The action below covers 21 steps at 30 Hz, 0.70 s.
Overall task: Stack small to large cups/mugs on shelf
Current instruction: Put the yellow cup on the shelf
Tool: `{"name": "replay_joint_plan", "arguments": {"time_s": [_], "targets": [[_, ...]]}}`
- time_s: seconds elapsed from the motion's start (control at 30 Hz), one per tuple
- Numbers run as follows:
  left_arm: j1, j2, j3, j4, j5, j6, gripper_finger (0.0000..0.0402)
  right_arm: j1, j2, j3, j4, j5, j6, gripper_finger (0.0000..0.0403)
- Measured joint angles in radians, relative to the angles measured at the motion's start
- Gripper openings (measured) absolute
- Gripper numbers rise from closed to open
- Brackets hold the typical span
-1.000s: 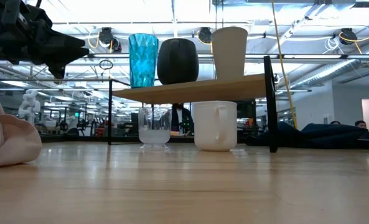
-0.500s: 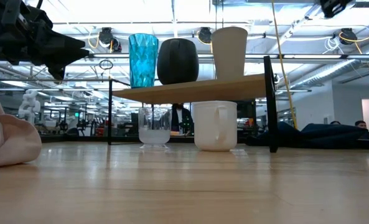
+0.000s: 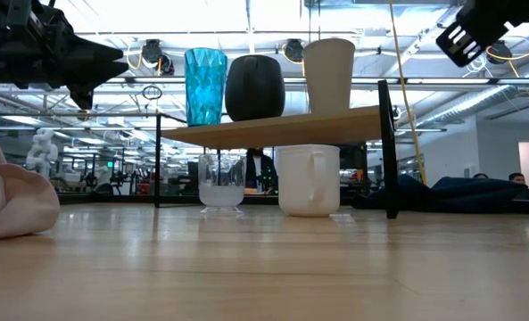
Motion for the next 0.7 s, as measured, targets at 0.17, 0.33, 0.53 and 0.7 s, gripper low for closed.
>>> {"name": "replay_joint_plan", "arguments": {"time_s": [0.17,0.33,0.53,0.7], "targets": [[0.000,0.000,0.000,0.003,0.000,-0.003,0.0124,0.001,0.055,0.000,-0.001,-0.022,-0.002,0.0173],[0.000,0.000,0.000,0.015,-0.029,-0.029,0.0124,0.002,0.086,0.000,-0.005,-0.104,0.003,0.0234],[0.000,0.000,0.000,0.016,-0.057,-0.032,0.0124,0.059,0.102,0.001,-0.041,-0.147,0.073,0.0238],[0.000,0.000,0.000,0.016,-0.072,-0.044,0.0124,0.131,0.139,0.001,-0.042,-0.140,0.129,0.0223]]}}
